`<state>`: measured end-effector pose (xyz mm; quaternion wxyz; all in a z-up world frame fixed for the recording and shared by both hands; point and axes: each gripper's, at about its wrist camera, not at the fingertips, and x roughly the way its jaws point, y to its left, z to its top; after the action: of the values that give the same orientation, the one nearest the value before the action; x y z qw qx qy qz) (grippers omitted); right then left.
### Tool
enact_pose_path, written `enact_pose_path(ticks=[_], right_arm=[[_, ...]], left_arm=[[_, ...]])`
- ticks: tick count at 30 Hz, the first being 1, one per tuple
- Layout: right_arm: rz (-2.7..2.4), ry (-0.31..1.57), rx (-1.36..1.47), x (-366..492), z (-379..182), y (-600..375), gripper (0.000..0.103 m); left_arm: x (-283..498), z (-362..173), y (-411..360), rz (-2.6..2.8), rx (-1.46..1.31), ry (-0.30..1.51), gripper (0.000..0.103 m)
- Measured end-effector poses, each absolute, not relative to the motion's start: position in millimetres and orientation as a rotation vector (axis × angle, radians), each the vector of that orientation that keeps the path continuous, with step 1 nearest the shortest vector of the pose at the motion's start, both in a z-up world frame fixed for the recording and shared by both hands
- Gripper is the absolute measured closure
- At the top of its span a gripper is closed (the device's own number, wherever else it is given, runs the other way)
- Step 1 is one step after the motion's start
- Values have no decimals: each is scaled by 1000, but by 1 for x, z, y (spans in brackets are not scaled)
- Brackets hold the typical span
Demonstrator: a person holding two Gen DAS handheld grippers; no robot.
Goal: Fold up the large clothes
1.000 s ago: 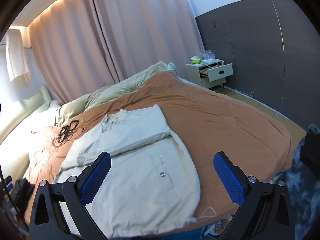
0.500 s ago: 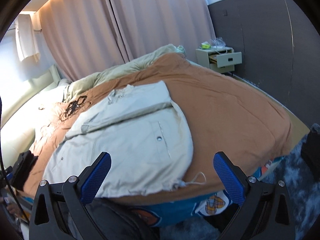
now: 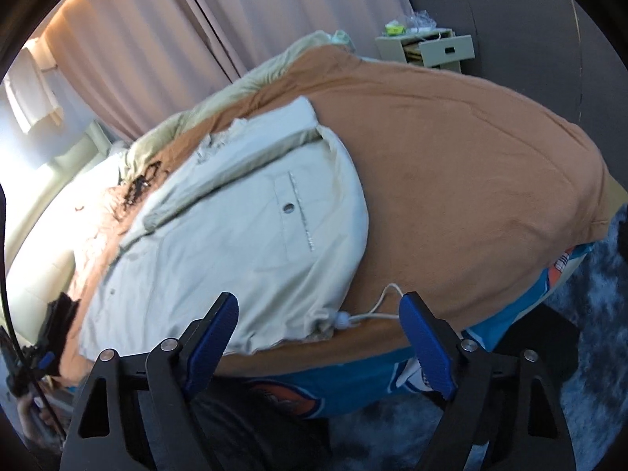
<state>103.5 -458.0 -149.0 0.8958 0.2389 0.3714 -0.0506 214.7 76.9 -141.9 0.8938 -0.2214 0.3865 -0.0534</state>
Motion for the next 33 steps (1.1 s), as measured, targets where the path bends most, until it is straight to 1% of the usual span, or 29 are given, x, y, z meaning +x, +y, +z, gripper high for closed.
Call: enact_pose_path(ticks=[1,6,7,8,10,14,15,17,19,23,25,26,27,33], right_arm=[[-98,773,506,109,-152,-460,21],[-91,805,538,145,-167,-472,22],[-91,814,542,152,-170,-475,22],[-94,823,546,159,-173,-477,22],[-100,845,553,171,-178,-481,22],[-89,894,563,194,-190,-484,23],[-80,905,567,198,-192,-483,28],[-56,940,586,208,-200,-484,35],[-51,950,593,214,-205,-484,35],[-31,954,603,223,-207,-485,35],[-15,952,630,225,-209,-489,35],[-3,950,646,224,-210,-491,35],[15,948,661,222,-210,-491,35],[207,954,739,199,-215,-478,37]], left_arm=[[220,-147,79,-115,-476,814,26],[248,-171,86,-122,-505,867,27],[255,-174,87,-127,-506,879,31],[261,-178,87,-134,-512,891,37],[276,-187,87,-142,-528,923,41],[301,-197,83,-153,-524,954,41],[305,-198,82,-158,-521,960,41],[316,-202,78,-162,-513,978,41],[326,-205,77,-172,-511,989,45],[343,-209,76,-191,-513,991,46],[346,-210,75,-224,-527,998,48],[347,-210,75,-245,-543,1000,55],[347,-211,76,-268,-564,1006,58],[322,-220,72,-377,-645,1034,59]])
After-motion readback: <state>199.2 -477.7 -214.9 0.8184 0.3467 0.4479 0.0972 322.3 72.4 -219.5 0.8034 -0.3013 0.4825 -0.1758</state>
